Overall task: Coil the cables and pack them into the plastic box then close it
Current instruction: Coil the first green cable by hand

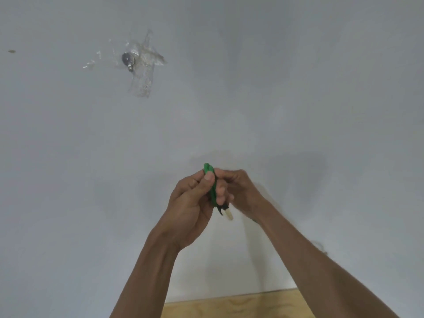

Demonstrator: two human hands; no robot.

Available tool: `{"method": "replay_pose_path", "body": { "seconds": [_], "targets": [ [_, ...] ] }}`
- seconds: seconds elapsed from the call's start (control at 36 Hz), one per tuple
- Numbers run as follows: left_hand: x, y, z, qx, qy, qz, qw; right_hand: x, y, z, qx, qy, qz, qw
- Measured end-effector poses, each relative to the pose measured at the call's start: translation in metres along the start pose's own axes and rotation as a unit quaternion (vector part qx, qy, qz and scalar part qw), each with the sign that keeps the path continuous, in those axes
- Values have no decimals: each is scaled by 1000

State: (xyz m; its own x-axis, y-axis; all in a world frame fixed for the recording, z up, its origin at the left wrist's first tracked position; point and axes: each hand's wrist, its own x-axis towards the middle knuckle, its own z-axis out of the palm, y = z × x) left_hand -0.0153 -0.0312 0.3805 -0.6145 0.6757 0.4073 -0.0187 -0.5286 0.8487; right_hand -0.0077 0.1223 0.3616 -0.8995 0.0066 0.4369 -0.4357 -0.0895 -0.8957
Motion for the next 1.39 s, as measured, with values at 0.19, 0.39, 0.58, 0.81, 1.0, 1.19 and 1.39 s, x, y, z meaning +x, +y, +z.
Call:
{"method": "replay_pose_path", "body": {
  "seconds": [0.19, 0.39, 0.58, 0.81, 1.0, 1.19, 1.39],
  "targets": [
    [22, 11, -12, 53, 72, 62, 994, -26, 13, 14, -241, 21, 22, 970],
    [30, -4, -26, 143, 137, 92, 976, -36, 15, 17, -207, -13, 96, 974],
    [23, -2, -42, 358, 127, 76, 922, -39, -4, 17, -250, -6, 85, 964],
    [5, -1, -36, 379, 37, -30, 924, -5, -49, 1, -265, -58, -12, 962],
    [-7, -11, -25, 175, 16, -137, 975, 15, -34, -26, -235, -5, -81, 969],
    [1, -8, -4, 81, 0, -107, 991, 5, -7, -28, -85, 48, -63, 993],
    [14, -5, 6, 6, 1, -66, 998, -15, 11, -11, -6, 56, 5, 998]
  ]
}}
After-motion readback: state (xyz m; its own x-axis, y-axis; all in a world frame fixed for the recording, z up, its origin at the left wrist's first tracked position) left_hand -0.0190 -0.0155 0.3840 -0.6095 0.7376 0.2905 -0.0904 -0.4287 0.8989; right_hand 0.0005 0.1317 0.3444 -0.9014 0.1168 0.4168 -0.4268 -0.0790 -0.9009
